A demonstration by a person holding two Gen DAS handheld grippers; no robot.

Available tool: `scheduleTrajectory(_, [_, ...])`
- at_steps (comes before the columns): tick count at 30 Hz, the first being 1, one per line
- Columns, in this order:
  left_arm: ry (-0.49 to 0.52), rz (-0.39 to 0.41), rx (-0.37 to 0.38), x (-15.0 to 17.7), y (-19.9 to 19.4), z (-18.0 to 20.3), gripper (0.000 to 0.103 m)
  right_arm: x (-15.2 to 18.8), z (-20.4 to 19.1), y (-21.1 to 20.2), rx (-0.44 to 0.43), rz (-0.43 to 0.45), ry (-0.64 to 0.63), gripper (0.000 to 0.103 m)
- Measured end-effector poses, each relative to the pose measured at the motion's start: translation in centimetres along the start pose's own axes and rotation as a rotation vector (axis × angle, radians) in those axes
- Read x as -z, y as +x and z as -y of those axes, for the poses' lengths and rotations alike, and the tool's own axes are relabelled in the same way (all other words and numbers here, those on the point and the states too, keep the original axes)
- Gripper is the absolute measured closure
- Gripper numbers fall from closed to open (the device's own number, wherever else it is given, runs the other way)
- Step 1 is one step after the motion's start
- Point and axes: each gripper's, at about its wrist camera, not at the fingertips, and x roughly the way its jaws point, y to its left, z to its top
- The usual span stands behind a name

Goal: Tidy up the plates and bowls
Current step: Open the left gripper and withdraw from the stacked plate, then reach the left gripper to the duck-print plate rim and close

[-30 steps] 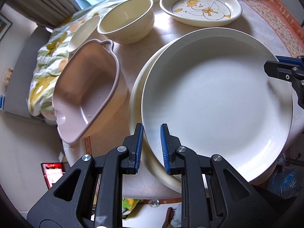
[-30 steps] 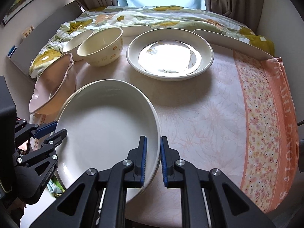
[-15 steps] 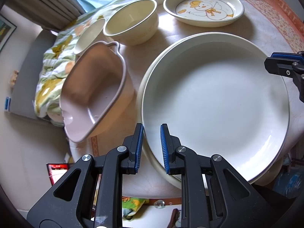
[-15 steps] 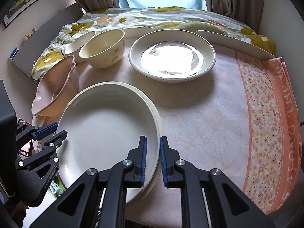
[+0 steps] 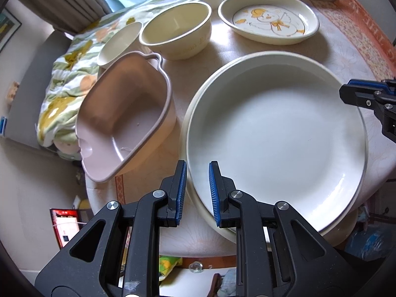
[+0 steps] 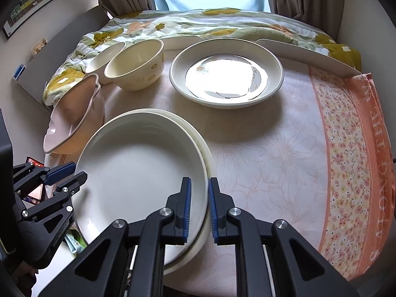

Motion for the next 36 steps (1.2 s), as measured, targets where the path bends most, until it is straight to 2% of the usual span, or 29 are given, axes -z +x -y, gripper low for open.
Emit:
scheduleTrajectory(5, [-0.083,0.077,0.084,-0.9,-3.5,-2.0,0.087,-0.1,0.8,-2.6,-0.046,0.050,0.021,0.090])
scheduleTrajectory(7, [-0.112,0.121,0.119,-1.7,-5.3,-2.9,0.083,-0.4,1.3,-4.2,-0.067,0.087,0.040,0.090])
scheduleTrajectory(8, [-0.129,0.140,0.133,-2.2,-6.1,-3.3,0.069,-0.6,1.5,-4.9,-0.072,0.103,0.042,0.090])
scheduleTrajectory(9, [-0.148,0.161,0.149,-2.8,-6.8,-3.8,0.038,-0.8,1.6,-5.7,-0.068,0.119,0.043,0.090])
scheduleTrajectory(11, [-0.190,0.220,0.175,-3.5,-8.5,-4.6,0.001,-1.4,2.0,-7.5,-0.038,0.160,0.040,0.084])
scheduleTrajectory(12, [-0.206,0.261,0.191,-3.8,-9.4,-4.8,0.000,-1.8,2.3,-8.4,-0.028,0.179,0.040,0.062])
scheduleTrajectory(13, [-0.210,0.282,0.217,-4.3,-10.0,-5.0,0.000,-2.3,2.7,-9.2,-0.027,0.194,0.044,0.023])
scheduleTrajectory(14, [-0.212,0.287,0.249,-4.9,-10.3,-5.0,0.000,-2.8,3.2,-9.7,-0.035,0.208,0.049,0.005])
scheduleTrajectory(15, [-0.219,0.286,0.268,-5.4,-10.5,-5.0,0.000,-3.2,3.8,-10.3,-0.045,0.227,0.052,0.000])
scheduleTrajectory(20, [-0.314,0.251,0.371,-7.9,-9.8,-5.0,0.000,-6.2,6.9,-12.1,-0.044,0.290,0.015,0.000])
scheduleTrajectory(22, [-0.371,0.232,0.408,-8.8,-8.6,-4.9,0.000,-8.1,8.1,-11.7,-0.037,0.250,-0.022,0.000])
scheduleTrajectory(25, [-0.443,0.185,0.417,-10.2,-6.4,-3.9,0.001,-10.3,10.5,-9.8,-0.039,0.171,-0.003,0.000])
scheduleTrajectory(27, [-0.488,0.158,0.417,-11.1,-4.7,-2.9,0.001,-11.6,11.6,-7.9,0.030,0.158,-0.044,0.000])
scheduleTrajectory(28, [-0.507,0.143,0.417,-11.6,-3.8,-2.5,0.002,-12.2,12.1,-6.8,0.038,0.144,-0.080,0.000])
scheduleTrajectory(31, [-0.557,0.083,0.409,-13.1,-0.7,-1.2,0.016,-14.0,13.7,-3.2,-0.033,0.070,-0.128,0.000])
scheduleTrajectory(32, [-0.573,0.061,0.408,-13.5,0.3,-0.9,0.023,-14.6,14.2,-1.8,-0.072,0.043,-0.139,0.000])
scheduleTrajectory(33, [-0.591,0.035,0.411,-13.9,1.6,-0.7,0.028,-15.1,14.5,-0.5,-0.098,0.016,-0.149,0.003])
scheduleTrajectory(34, [-0.605,0.009,0.409,-14.3,2.8,-0.4,0.030,-15.6,14.7,0.8,-0.112,-0.016,-0.162,0.017])
scheduleTrajectory(36, [-0.624,-0.038,0.406,-14.9,4.9,0.1,0.042,-16.4,14.9,3.8,-0.147,-0.087,-0.198,0.039])
